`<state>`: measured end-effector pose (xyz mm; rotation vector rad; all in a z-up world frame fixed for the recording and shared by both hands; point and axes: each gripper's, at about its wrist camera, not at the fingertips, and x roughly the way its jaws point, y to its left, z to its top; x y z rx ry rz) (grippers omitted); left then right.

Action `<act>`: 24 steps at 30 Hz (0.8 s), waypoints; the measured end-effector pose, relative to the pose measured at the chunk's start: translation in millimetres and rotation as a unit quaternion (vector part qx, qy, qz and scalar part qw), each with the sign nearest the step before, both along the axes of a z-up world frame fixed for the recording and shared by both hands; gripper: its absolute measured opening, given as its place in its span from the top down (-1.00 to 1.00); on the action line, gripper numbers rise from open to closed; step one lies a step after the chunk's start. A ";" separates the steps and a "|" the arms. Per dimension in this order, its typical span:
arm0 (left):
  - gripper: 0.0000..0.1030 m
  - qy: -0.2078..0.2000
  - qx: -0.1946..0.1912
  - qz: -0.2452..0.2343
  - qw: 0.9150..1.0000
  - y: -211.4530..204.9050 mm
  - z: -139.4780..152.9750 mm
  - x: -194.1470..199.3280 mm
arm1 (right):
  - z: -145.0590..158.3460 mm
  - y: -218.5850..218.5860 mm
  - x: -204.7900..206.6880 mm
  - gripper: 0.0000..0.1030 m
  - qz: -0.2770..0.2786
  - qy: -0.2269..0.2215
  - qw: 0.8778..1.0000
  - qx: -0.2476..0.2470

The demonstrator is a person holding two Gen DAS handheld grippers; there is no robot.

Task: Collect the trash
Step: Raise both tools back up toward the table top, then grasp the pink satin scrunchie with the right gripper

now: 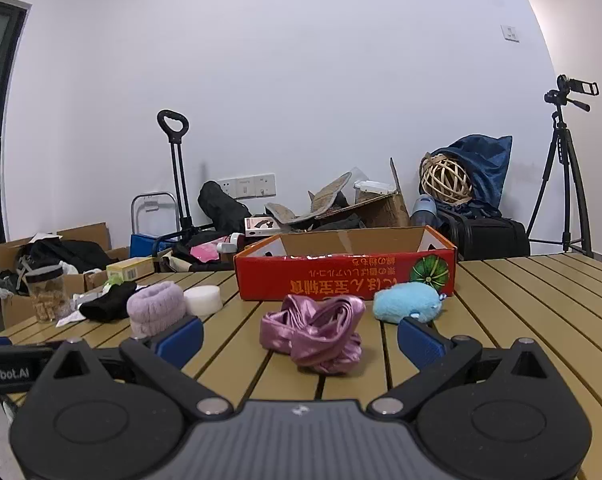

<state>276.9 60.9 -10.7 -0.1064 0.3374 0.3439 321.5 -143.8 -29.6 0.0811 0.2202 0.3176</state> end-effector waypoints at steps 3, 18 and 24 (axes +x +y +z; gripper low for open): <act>-1.00 -0.002 -0.007 0.002 1.000 3.1 3.1 12.6 | 1.9 3.9 11.6 -1.00 0.000 0.009 1.000 0.001; -1.00 0.025 -0.050 0.007 0.998 16.1 -0.7 73.8 | -4.3 7.2 92.8 -1.00 -0.017 0.133 0.991 0.019; -1.00 0.039 -0.046 0.006 0.998 19.7 -7.7 77.2 | -8.6 13.2 111.1 -1.00 -0.011 0.155 0.988 0.021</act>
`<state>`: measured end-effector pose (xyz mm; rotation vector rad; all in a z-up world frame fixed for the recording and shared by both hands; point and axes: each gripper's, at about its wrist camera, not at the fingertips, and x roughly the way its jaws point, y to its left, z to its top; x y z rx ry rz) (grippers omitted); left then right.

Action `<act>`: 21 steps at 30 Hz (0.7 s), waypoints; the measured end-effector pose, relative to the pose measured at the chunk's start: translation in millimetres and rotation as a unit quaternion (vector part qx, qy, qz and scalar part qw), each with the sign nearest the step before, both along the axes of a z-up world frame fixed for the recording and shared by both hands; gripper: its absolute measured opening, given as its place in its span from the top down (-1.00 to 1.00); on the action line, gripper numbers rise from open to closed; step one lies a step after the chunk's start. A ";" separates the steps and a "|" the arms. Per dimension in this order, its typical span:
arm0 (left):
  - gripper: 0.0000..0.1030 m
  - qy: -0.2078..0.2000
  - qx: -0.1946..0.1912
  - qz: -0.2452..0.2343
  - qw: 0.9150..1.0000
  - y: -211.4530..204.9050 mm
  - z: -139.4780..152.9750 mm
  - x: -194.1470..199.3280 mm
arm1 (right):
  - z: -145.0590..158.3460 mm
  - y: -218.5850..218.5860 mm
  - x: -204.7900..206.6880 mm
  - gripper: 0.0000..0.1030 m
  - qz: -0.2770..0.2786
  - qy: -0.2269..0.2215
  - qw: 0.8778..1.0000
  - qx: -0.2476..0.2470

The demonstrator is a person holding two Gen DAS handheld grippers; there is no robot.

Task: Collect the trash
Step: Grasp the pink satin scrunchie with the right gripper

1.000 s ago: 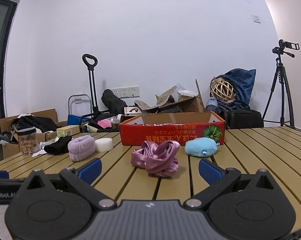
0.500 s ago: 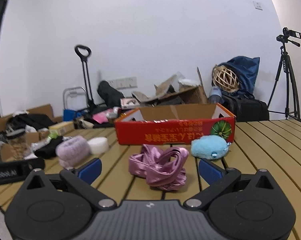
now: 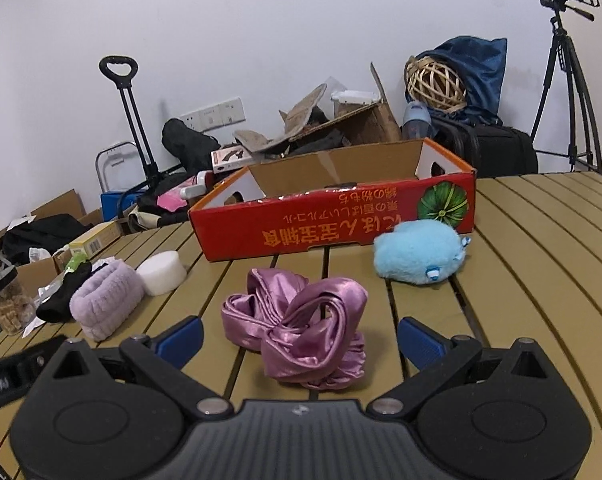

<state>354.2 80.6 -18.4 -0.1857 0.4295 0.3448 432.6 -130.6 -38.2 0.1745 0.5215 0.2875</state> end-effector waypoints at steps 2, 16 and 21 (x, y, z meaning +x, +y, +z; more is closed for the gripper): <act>-1.00 0.002 0.001 0.000 1.000 0.4 -1.2 0.0 | -2.5 2.6 4.5 -1.00 0.003 0.011 1.000 0.004; -1.00 0.006 0.016 -0.015 1.000 -8.7 -3.4 -0.7 | -10.5 15.9 18.9 -0.33 0.001 0.029 0.999 -0.027; -1.00 0.010 0.014 -0.013 1.000 -6.2 -4.6 -1.0 | -14.8 11.6 19.9 0.14 0.004 0.039 0.999 -0.020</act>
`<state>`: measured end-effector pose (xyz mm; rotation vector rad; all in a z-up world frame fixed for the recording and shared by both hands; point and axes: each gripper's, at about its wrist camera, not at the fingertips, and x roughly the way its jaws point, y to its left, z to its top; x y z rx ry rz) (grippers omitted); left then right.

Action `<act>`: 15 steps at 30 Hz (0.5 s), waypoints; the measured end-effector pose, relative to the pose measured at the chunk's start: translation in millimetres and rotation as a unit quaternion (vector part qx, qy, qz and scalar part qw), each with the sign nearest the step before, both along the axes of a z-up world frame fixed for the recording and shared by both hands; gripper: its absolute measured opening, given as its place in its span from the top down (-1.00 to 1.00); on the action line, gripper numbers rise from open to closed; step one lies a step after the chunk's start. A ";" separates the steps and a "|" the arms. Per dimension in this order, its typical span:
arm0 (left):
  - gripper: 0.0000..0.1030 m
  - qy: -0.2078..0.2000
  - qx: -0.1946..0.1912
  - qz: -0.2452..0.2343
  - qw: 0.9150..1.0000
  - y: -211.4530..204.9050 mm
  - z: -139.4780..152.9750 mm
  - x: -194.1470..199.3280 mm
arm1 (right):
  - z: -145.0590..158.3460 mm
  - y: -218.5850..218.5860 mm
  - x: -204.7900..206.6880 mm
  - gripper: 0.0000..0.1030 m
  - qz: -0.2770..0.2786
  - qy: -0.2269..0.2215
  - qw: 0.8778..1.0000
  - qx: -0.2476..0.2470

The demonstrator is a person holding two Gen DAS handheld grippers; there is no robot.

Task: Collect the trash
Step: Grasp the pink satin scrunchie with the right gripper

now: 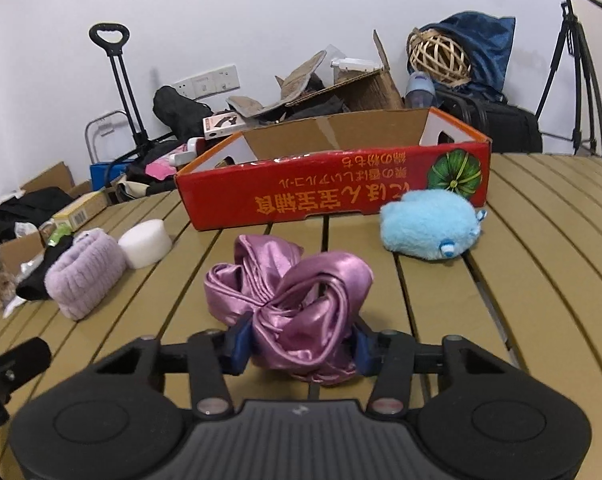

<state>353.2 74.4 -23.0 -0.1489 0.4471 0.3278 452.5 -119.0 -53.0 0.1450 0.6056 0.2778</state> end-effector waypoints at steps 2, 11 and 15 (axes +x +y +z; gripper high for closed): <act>-1.00 0.000 -0.001 0.002 1.000 1.5 -0.2 -0.6 | -0.7 -0.9 -1.7 0.23 0.002 0.000 1.000 0.005; -1.00 0.003 0.003 0.000 1.000 6.1 1.1 -1.7 | -2.8 -15.3 -8.7 0.42 -0.017 -0.015 0.999 0.045; -1.00 0.006 -0.008 -0.005 1.000 10.4 2.9 -0.4 | -1.7 -31.4 -12.0 0.44 -0.040 -0.022 0.997 0.067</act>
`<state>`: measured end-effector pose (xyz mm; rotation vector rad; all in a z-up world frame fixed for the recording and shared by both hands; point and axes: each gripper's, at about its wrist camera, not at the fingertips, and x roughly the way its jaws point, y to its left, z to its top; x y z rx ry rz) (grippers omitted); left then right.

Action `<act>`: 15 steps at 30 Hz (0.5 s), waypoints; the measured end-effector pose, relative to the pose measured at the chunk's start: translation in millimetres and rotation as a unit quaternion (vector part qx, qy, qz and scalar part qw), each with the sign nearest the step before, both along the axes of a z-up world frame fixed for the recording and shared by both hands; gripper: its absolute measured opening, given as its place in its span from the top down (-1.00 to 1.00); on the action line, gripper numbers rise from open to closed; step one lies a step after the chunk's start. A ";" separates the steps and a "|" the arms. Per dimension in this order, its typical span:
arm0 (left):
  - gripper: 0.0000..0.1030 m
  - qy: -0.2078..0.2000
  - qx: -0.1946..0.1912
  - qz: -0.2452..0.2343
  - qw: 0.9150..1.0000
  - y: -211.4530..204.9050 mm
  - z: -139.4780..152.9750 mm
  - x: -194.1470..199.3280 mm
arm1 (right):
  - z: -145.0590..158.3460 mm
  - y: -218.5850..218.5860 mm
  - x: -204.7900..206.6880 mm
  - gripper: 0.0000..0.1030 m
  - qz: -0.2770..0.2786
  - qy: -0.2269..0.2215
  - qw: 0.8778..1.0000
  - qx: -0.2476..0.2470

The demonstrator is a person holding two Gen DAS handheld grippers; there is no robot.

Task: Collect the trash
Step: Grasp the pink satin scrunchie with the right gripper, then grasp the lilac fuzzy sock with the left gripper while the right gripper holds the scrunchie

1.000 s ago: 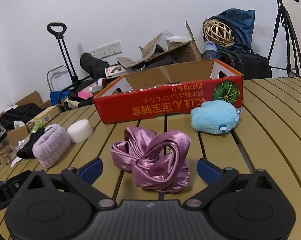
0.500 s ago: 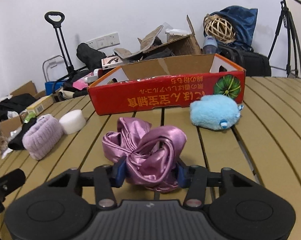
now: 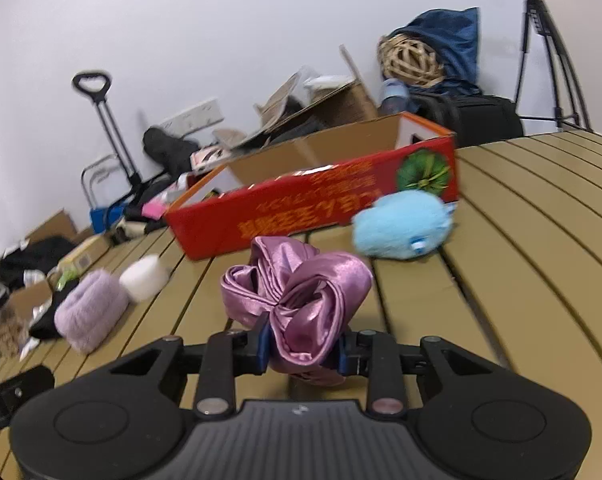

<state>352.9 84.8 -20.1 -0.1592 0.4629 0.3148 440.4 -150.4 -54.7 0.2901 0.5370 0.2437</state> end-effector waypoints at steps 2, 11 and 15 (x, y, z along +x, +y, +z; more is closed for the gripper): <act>-1.00 0.002 0.003 -0.001 1.000 0.5 0.9 1.3 | 2.4 -8.8 -1.9 0.44 -0.013 -0.005 1.000 0.008; -1.00 0.006 0.028 -0.003 1.000 3.8 9.8 12.1 | 13.4 -39.4 -9.5 0.44 -0.053 -0.026 0.998 0.020; -1.00 0.012 0.019 -0.014 1.000 12.2 14.7 25.4 | 19.5 -55.3 -14.2 0.44 -0.069 -0.033 0.997 0.020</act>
